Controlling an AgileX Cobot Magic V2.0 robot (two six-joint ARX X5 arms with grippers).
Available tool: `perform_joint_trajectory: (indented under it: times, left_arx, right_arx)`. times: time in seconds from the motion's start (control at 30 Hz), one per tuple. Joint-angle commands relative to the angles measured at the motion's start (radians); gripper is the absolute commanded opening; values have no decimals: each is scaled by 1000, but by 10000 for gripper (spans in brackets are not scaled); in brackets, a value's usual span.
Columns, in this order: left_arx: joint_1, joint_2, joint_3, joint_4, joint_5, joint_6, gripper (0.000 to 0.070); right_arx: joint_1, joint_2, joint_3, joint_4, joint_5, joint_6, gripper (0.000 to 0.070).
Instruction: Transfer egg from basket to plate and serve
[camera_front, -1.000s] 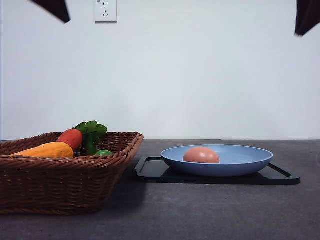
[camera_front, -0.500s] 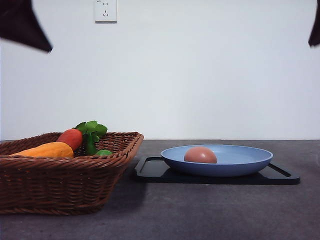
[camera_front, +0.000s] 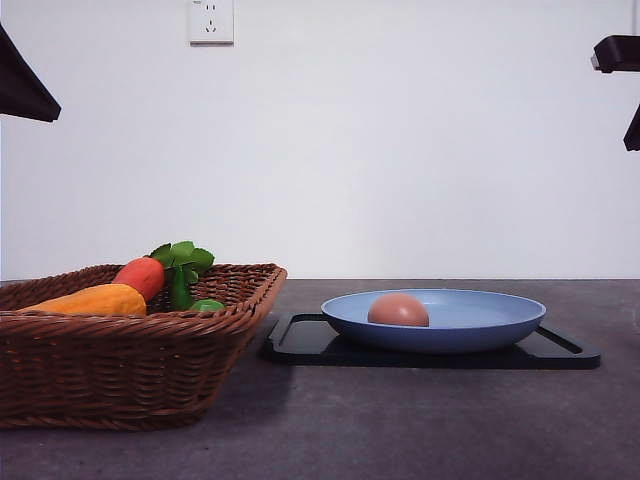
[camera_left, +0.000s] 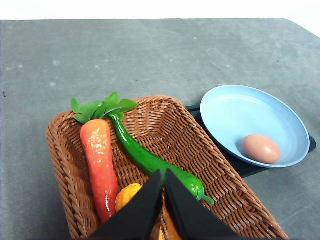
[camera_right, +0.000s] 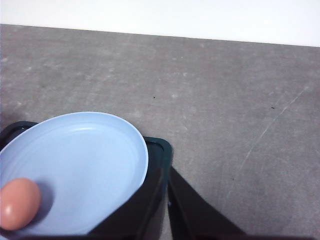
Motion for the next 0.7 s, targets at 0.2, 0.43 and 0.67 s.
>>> perform_joint_trajectory:
  times: [0.2,0.43,0.67]
  left_arx:
    - [-4,5,6,13,0,-10,0]
    - [-3,-243,-5,-102,-1,51,0]
    - [128,-517,-63,-123,-2,250,0]
  right_arx:
    - [7,3,5,10,3,12,0]
    - [7,3,5,13,3,12,0]
    - [7,3,5,13,3,12,0]
